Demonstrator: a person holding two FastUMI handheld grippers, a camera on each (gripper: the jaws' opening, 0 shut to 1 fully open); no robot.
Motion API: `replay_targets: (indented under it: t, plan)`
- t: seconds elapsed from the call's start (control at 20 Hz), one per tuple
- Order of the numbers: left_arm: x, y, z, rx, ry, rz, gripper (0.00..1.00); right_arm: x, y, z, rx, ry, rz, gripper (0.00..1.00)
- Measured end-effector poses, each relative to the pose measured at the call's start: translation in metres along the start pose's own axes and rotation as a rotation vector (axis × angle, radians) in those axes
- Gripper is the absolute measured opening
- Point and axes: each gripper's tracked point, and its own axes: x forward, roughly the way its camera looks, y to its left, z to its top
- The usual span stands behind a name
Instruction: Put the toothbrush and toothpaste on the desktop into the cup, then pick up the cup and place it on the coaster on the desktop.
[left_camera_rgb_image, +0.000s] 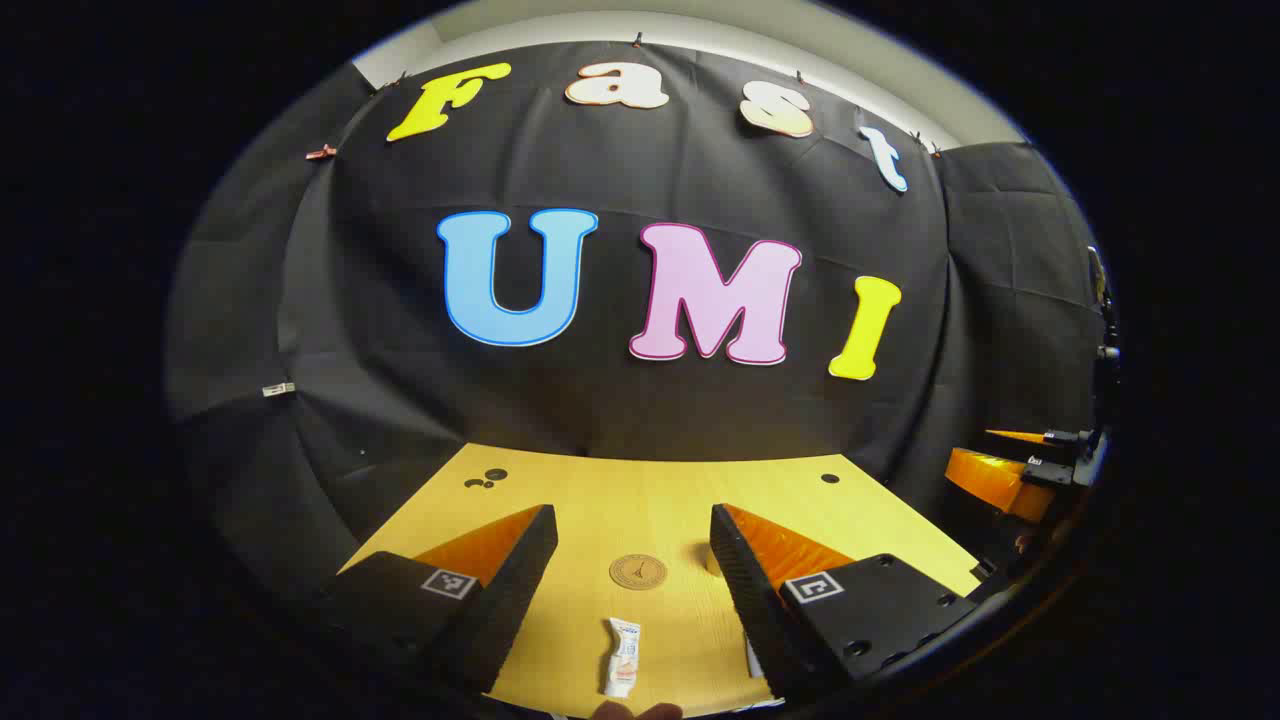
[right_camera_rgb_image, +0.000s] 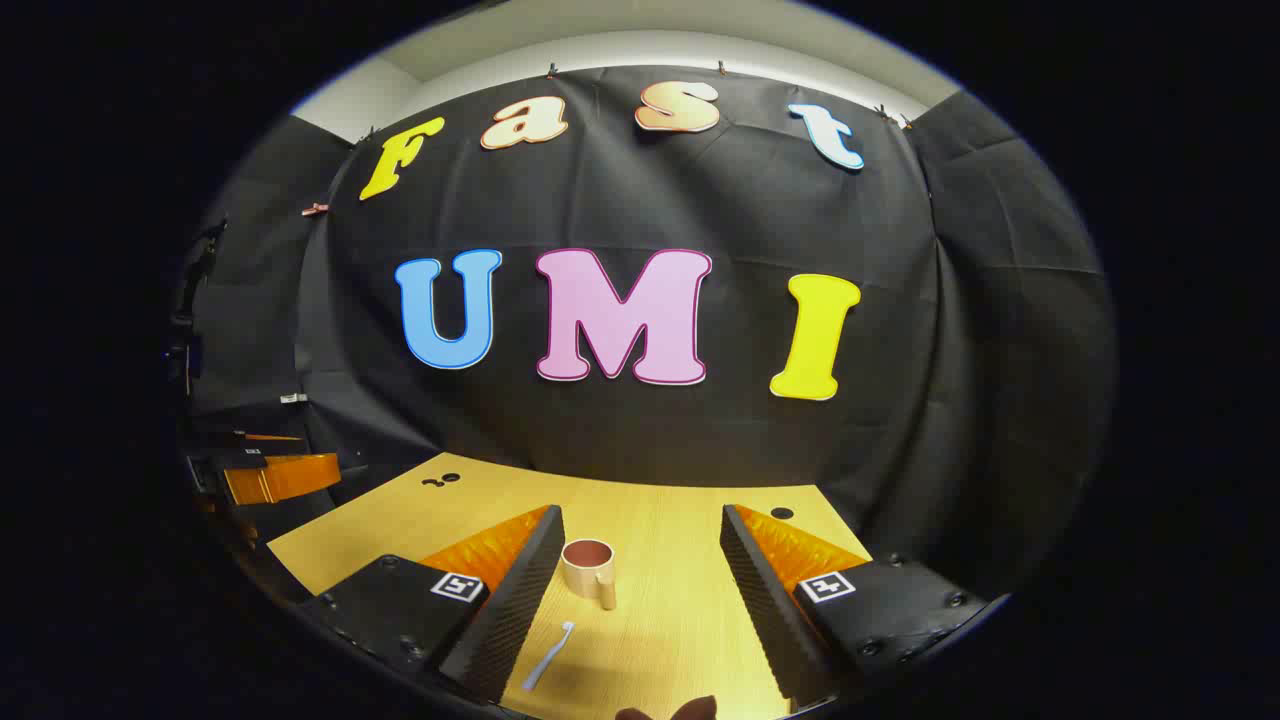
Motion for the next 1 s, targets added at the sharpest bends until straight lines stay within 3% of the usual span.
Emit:
replay_targets:
  t: [0.75,1.0]
  plan:
    - [0.018,-0.024,-0.029,0.037,0.084,-0.041,0.96,0.004,-0.006,-0.008,-0.007,0.028,0.003,0.97]
    - [0.037,-0.028,-0.092,0.015,0.270,-0.076,0.96,0.005,-0.009,-0.013,0.001,0.046,-0.004,0.97]
